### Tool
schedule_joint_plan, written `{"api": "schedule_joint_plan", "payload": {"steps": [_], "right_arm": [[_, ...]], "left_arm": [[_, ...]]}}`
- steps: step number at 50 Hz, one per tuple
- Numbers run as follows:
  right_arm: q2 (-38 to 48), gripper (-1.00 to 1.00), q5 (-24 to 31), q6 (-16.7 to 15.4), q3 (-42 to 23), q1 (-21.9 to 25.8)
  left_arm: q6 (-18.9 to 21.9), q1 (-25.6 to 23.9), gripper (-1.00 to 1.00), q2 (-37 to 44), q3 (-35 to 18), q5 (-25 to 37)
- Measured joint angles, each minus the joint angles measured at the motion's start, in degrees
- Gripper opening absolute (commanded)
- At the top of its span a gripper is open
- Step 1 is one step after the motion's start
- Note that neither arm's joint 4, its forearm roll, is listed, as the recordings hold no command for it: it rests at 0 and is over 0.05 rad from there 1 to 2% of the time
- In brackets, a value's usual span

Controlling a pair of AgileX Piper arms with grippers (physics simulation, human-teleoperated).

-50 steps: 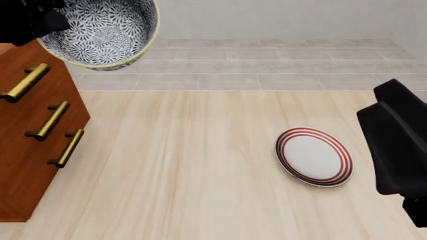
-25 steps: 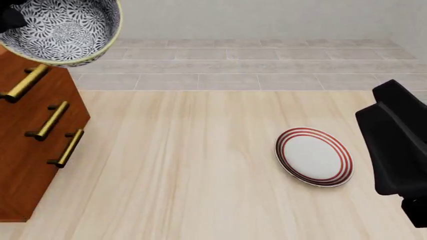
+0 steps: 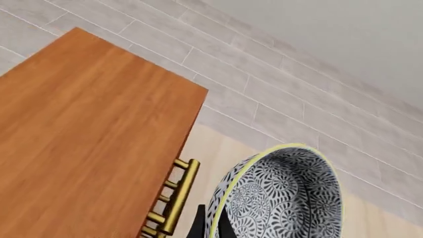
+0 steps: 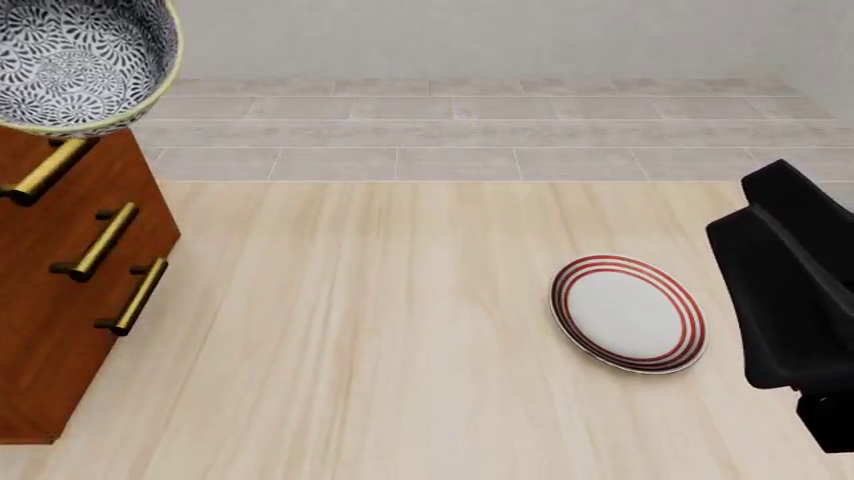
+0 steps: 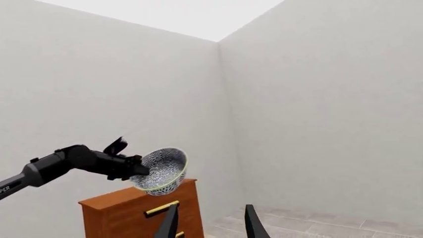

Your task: Put the bowl on top of the cabinet.

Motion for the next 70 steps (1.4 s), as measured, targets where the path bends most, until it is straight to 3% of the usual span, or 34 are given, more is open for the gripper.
{"api": "schedule_joint_plan", "payload": {"steps": [70], "right_arm": [[0.4, 1.0, -0.1, -0.2, -0.2, 0.0]], "left_arm": [[0.3, 18.9, -1.0, -1.5, 3.6, -5.3]]}}
